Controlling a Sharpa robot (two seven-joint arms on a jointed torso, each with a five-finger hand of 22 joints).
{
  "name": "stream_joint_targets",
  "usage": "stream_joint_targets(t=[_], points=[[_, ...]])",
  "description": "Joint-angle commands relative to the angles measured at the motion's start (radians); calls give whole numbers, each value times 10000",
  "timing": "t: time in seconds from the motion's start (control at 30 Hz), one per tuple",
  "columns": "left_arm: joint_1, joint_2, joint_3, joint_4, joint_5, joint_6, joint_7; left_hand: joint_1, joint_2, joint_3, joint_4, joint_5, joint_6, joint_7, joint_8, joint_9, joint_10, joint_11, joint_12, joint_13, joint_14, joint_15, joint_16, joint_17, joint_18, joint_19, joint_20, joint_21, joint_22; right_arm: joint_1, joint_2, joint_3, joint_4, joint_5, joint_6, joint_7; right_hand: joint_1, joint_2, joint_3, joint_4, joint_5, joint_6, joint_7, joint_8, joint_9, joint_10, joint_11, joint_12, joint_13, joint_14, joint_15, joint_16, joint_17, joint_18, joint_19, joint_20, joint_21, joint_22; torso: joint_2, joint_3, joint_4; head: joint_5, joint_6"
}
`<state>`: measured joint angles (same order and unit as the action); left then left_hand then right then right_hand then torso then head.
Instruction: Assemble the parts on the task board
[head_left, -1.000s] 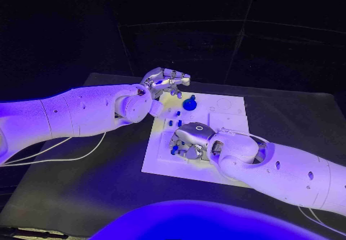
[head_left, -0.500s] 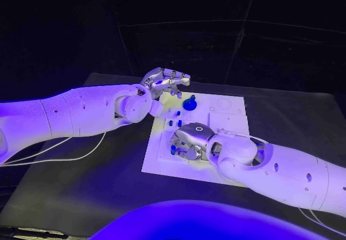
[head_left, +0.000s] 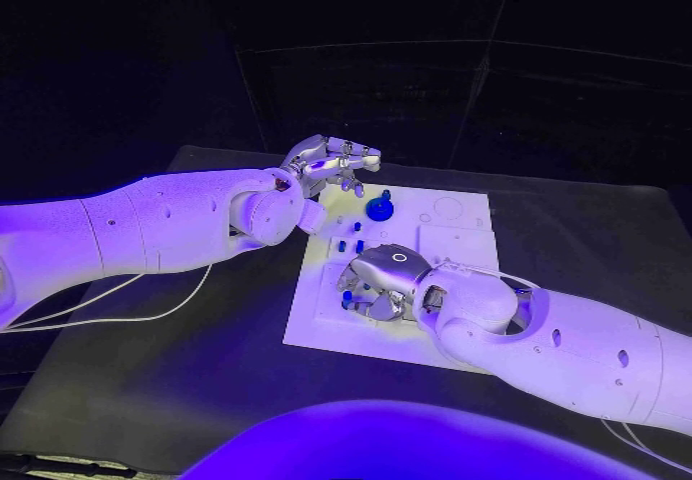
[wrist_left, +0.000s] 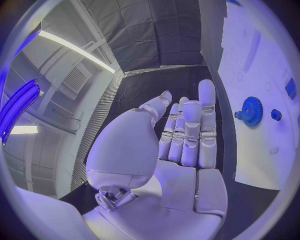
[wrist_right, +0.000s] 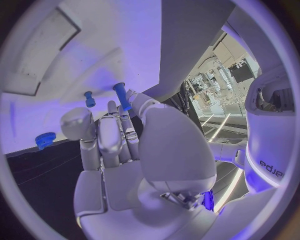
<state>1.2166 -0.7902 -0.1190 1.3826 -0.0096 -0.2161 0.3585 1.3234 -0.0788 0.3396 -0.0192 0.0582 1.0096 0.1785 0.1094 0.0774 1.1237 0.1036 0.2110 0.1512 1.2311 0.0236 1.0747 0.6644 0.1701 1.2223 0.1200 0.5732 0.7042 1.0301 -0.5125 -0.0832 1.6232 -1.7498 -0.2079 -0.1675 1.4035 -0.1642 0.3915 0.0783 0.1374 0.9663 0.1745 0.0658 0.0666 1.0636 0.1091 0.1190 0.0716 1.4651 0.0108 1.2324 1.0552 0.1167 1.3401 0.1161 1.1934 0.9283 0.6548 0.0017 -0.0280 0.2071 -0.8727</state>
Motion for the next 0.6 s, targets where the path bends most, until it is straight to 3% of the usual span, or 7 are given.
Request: stream_joint_targets(t=[0.03, 0.17, 0.27, 0.33, 0.4, 0.5, 0.6], points=[[17, -15, 8, 9, 29, 120, 62, 25, 57, -83, -1, -13, -73, -3, 39, -12, -88, -4, 44, 16, -58, -30, -26, -13, 122, -71, -3, -68, -17, 6, -224, 2, 212, -18, -461, 45, -129, -69, -208, 3, 82, -277, -8, -42, -22, -303, 19, 28, -31, -46, 65, -84, -155, 55, -139, -7, -125, -195, -8, -2, -4, -5, 1], [17, -44, 8, 10, 29, 123, 54, 29, 56, -103, -6, -14, -83, -3, 50, -12, -105, -3, 65, 20, -77, -31, -42, -51, 124, -70, -3, -80, -27, 13, -701, 10, 636, 131, -882, 130, -331, -210, -936, 94, 302, -916, 97, -55, -29, -956, 103, 49, -51, -198, 134, -305, -473, 139, -372, 38, -483, -712, -16, -7, -21, -22, 1], [17, -67, 8, 15, 29, 130, 36, 29, 56, -103, -6, -14, -83, -3, 50, -12, -105, -3, 65, 20, -77, -31, -42, -51, 124, -70, -3, -80, -27, 97, -1197, 21, 1076, 408, -1514, 331, -143, -11, -2620, 528, 379, -1444, 140, 14, 10, -1389, 148, 435, -10, -276, 174, -373, -621, 193, -464, 87, -728, -1027, -17, -1, -35, -64, 1], [17, -77, 7, 22, 29, 142, 27, 29, 56, -103, -6, -14, -83, -3, 50, -12, -105, -3, 65, 20, -77, -31, -42, -51, 124, -70, -3, -80, -27, 192, -1467, 33, 1292, 683, -1903, 469, 66, 41, -3343, 882, 407, -1494, 180, 30, 22, -1516, 130, 675, -5, -294, 210, -399, -688, 203, -460, 101, -786, -1098, -9, 6, -29, -171, 1], [17, -84, 7, 27, 29, 151, 21, 29, 56, -103, -6, -14, -83, -3, 50, -12, -105, -3, 65, 20, -77, -31, -42, -51, 124, -70, -3, -80, -27, 279, -1695, 70, 1451, 1038, -2221, 592, 169, 76, -3612, 1130, 418, -1490, 172, 42, 27, -1523, 139, 842, 4, -291, 198, -400, -708, 205, -446, 102, -799, -1111, -11, 5, -27, -244, 1], [16, -113, 6, 45, 29, 156, 18, 29, 56, -103, -6, -14, -83, -3, 50, -12, -105, -3, 65, 20, -77, -31, -42, -51, 124, -70, -3, -80, -27, 441, -2294, 307, 1790, 2130, -2704, 730, 303, 300, -3738, 1426, 437, -1260, 182, 156, 70, -1151, 139, 1266, 63, -200, 172, -284, -586, 164, -322, 110, -678, -932, -12, -3, -22, -387, 1], [16, -143, 6, 67, 29, 147, 22, 29, 56, -103, -6, -14, -83, -3, 50, -12, -105, -3, 65, 20, -77, -31, -42, -51, 124, -70, -3, -80, -27, 654, -2960, 443, 2024, 3409, -2761, 605, 267, 591, -3757, 1603, 488, -585, 123, 485, 183, -107, -4, 1913, 262, 7, 71, 14, -209, 62, 8, 70, -244, -303, -8, -6, -11, -691, 80]])
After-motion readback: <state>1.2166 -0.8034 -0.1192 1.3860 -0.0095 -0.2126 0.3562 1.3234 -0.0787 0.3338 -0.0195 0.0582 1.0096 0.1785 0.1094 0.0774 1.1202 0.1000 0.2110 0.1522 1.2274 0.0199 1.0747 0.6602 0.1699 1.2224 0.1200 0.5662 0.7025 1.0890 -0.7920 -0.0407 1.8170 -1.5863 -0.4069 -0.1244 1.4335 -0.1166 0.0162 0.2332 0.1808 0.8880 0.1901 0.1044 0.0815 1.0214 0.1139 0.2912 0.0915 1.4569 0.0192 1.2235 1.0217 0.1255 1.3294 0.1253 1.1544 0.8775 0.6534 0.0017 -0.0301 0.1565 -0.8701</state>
